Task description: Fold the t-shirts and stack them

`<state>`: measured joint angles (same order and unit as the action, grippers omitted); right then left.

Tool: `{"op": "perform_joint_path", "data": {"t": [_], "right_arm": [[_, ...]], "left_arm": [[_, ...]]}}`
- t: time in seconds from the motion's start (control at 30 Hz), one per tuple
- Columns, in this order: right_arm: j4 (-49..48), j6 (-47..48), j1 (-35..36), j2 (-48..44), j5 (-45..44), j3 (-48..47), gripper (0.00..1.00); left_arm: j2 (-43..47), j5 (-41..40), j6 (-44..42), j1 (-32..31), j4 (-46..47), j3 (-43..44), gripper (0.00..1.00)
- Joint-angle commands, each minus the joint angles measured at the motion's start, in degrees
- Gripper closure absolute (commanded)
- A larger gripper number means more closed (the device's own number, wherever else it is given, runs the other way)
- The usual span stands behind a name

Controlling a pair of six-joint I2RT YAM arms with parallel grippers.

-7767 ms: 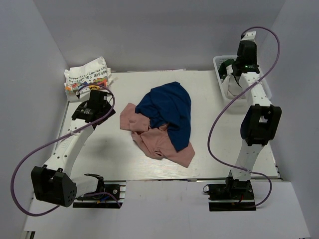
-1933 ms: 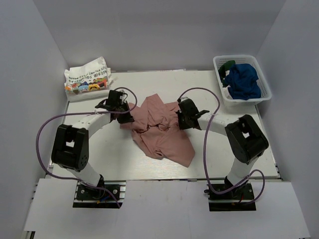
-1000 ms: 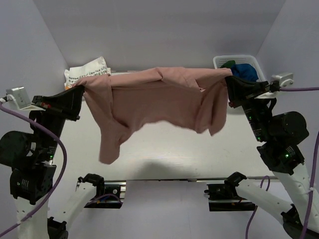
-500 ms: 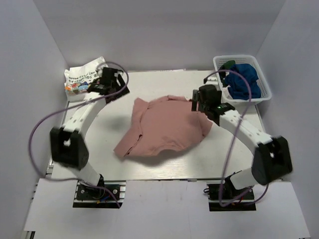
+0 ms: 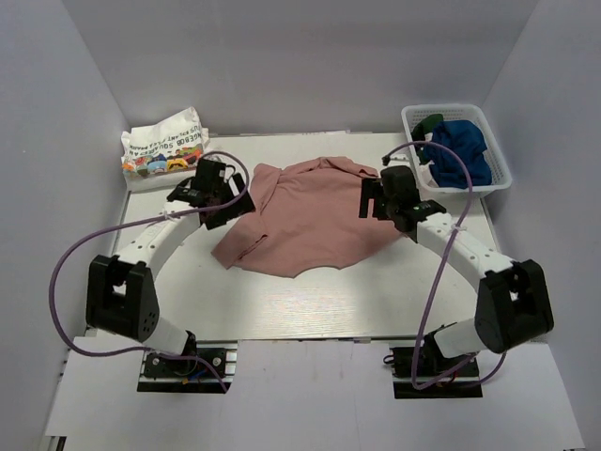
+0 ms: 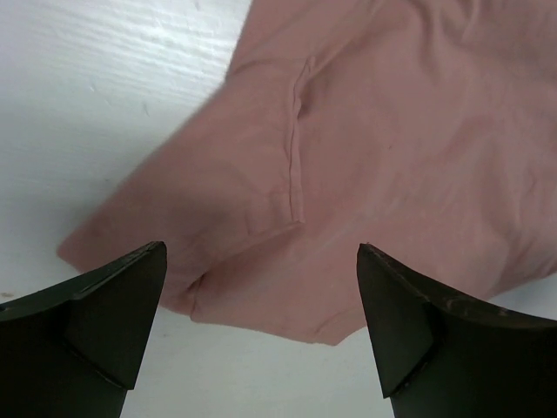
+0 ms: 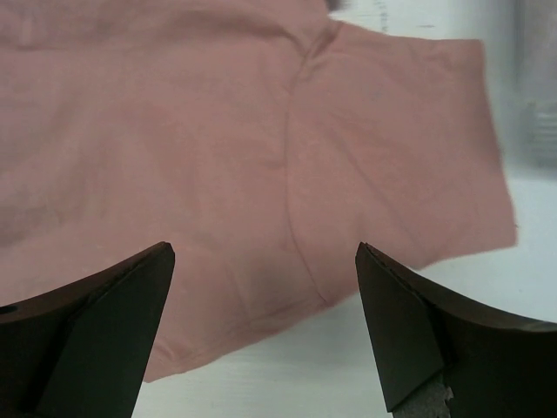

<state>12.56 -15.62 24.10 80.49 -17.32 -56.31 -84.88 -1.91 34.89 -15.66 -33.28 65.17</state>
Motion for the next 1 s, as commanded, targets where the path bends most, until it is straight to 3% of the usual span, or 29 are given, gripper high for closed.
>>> {"op": "perform_joint_path", "data": {"t": [0.0, 0.27, 0.5, 0.77, 0.87, 0.9, 0.97], "right_arm": [[-4.7, 2.2, -0.3, 4.8, 6.8, -1.2, 0.1], [-4.6, 1.6, -0.3, 16.1, 12.0, -6.5, 0.1], [-6.9, -2.0, 0.4, 18.3, 16.7, 1.5, 0.1], [-7.4, -3.8, 3.1, 11.0, 20.2, 14.1, 0.1], [-7.1, -3.5, 6.0, 4.4, 17.6, 18.2, 0.1], [-6.1, -2.3, 6.3, 1.0, 11.7, 18.5, 0.1], [-3.1, -0.8, 6.1, -1.9, 9.2, 17.5, 0.1]], "left_arm": [[-3.0, 5.5, -0.6, -1.0, 2.4, -3.7, 0.0], [-9.2, 6.5, 1.1, -4.3, 4.6, -7.3, 0.0], [-17.6, 0.2, 1.7, -3.2, 1.3, -2.0, 0.0], [-22.9, -7.5, 2.7, -2.7, -2.2, 3.9, 0.0], [-21.7, -10.5, 1.7, -3.8, -5.1, 8.7, 0.0], [-20.2, -11.7, 1.1, -4.3, -5.1, 8.7, 0.0], [-16.5, -11.2, 1.1, -4.9, -5.7, 8.7, 0.0]]}}
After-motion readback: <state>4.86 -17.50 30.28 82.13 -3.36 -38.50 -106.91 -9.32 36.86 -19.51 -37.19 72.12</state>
